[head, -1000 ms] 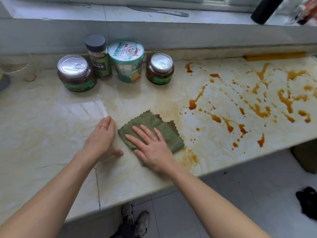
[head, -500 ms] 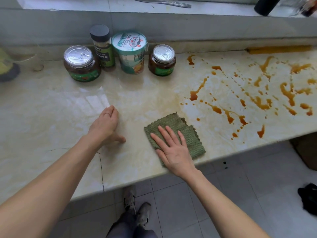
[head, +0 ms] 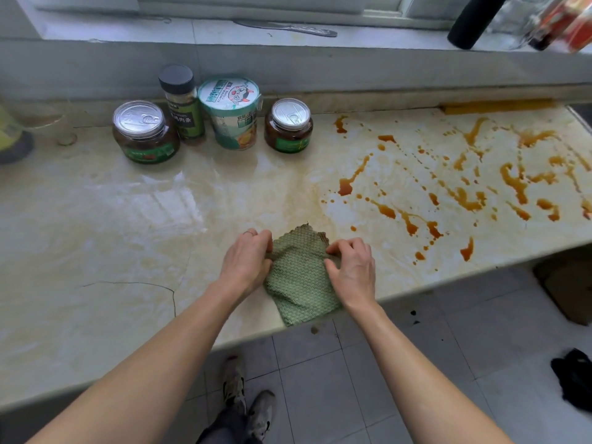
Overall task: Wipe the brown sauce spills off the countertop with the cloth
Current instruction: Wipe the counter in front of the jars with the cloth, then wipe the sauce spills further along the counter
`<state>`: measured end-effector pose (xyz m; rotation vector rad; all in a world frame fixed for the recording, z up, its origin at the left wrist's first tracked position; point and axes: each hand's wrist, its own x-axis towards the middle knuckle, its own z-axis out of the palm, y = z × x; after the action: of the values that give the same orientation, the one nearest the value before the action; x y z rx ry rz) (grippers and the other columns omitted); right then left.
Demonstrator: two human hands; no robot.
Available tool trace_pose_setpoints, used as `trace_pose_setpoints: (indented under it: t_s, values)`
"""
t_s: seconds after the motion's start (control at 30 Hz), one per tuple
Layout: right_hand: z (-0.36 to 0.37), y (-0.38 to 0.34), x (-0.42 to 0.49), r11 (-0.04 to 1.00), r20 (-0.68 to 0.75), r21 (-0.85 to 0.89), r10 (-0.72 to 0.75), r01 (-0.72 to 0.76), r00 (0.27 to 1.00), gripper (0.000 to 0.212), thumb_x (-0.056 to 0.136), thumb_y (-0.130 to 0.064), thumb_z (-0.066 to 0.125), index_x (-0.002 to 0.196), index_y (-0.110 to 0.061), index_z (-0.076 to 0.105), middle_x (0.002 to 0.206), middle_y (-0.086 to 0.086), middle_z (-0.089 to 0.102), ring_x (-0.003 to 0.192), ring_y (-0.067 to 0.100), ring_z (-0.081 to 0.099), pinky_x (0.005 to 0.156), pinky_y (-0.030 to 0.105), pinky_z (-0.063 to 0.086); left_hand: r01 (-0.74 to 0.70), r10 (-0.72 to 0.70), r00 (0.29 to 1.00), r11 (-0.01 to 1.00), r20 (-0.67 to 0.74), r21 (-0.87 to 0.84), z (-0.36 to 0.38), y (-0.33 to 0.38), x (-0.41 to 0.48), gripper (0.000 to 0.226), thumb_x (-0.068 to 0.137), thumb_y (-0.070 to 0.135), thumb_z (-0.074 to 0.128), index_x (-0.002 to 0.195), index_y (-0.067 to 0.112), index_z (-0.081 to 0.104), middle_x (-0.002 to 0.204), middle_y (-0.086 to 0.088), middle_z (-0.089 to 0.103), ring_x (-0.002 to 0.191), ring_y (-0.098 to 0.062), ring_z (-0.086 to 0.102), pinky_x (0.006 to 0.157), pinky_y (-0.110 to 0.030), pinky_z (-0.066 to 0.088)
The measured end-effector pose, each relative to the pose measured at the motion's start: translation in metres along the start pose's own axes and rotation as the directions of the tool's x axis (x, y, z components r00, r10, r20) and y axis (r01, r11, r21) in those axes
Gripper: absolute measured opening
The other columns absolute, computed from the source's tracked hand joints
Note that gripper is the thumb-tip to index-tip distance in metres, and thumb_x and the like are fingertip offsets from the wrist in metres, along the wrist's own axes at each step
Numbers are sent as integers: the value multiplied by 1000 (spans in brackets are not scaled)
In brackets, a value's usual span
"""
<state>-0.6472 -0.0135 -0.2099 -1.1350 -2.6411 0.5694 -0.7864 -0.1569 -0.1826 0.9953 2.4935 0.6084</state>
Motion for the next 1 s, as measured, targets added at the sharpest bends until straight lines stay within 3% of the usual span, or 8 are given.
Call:
trace_pose_setpoints:
  t_s: [0.13, 0.2, 0.33, 0.47, 0.57, 0.7, 0.87, 1.0]
  values:
    - [-2, -5, 1, 999, -52, 55, 3, 0, 999, 12, 80, -15, 74, 85, -19, 64, 98, -3, 49, 99, 16, 45, 81, 27, 30, -77, 78, 989, 997, -129, 19, -10, 3, 1, 17, 78, -1, 54, 82, 15, 57, 83, -3, 60, 78, -27, 56, 65, -36, 47]
    - [-15, -11, 8, 987, -105, 159, -10, 26, 994, 13, 81, -11, 73, 85, -19, 63, 96, -4, 50, 94, 12, 46, 81, 27, 37, -116, 112, 981, 993, -160, -13, -23, 5, 1, 16, 77, 2, 58, 78, 18, 57, 81, 0, 62, 80, -25, 57, 68, -37, 49]
    - [-71, -36, 36, 887, -61, 459, -25, 50, 998, 6, 92, -10, 61, 92, -14, 57, 84, -8, 59, 77, 0, 56, 68, 11, 45, -102, 55, 987, 938, -149, -331, -66, 14, 5, 13, 78, 8, 64, 77, 19, 58, 81, 1, 64, 80, -18, 59, 72, -35, 50]
    - [-128, -70, 63, 810, -112, 569, -93, 141, 989, 4, 94, -10, 58, 94, -13, 55, 80, 2, 64, 70, 5, 58, 61, 13, 44, -154, 66, 983, 803, -171, -575, -122, 39, 15, 22, 80, 1, 61, 79, 21, 54, 76, -4, 55, 70, -18, 55, 68, -38, 47]
    - [-165, -93, 73, 771, -179, 596, -145, 224, 973, 6, 94, -10, 58, 93, -14, 54, 76, 1, 64, 64, 1, 57, 54, 13, 43, -246, 106, 959, 772, -262, -587, -163, 55, 15, 25, 82, 0, 57, 87, 24, 53, 81, -2, 52, 68, -16, 52, 67, -34, 45]
    - [-192, -109, 73, 744, -165, 614, -204, 263, 965, 4, 94, -13, 59, 97, -13, 57, 78, 2, 67, 72, 10, 64, 59, 23, 51, -292, 169, 942, 841, -291, -455, -204, 62, 7, 22, 85, 6, 57, 98, 23, 54, 85, 4, 53, 67, -12, 52, 62, -28, 44]
    - [-198, -118, 76, 687, -121, 690, -200, 228, 972, 12, 93, -10, 61, 88, -20, 57, 71, -3, 65, 62, 6, 58, 56, 22, 46, -333, 224, 932, 841, -285, -427, -239, 63, 2, 21, 84, 8, 66, 100, 20, 58, 87, -2, 55, 72, -14, 56, 63, -30, 48]
    - [-184, -119, 91, 667, -71, 731, -130, 140, 989, 18, 92, -7, 60, 83, -22, 56, 73, -1, 63, 63, 8, 57, 57, 23, 45, -329, 220, 930, 857, -295, -397, -245, 62, 17, 22, 81, 11, 71, 98, 18, 60, 85, -1, 58, 72, -12, 57, 62, -23, 47]
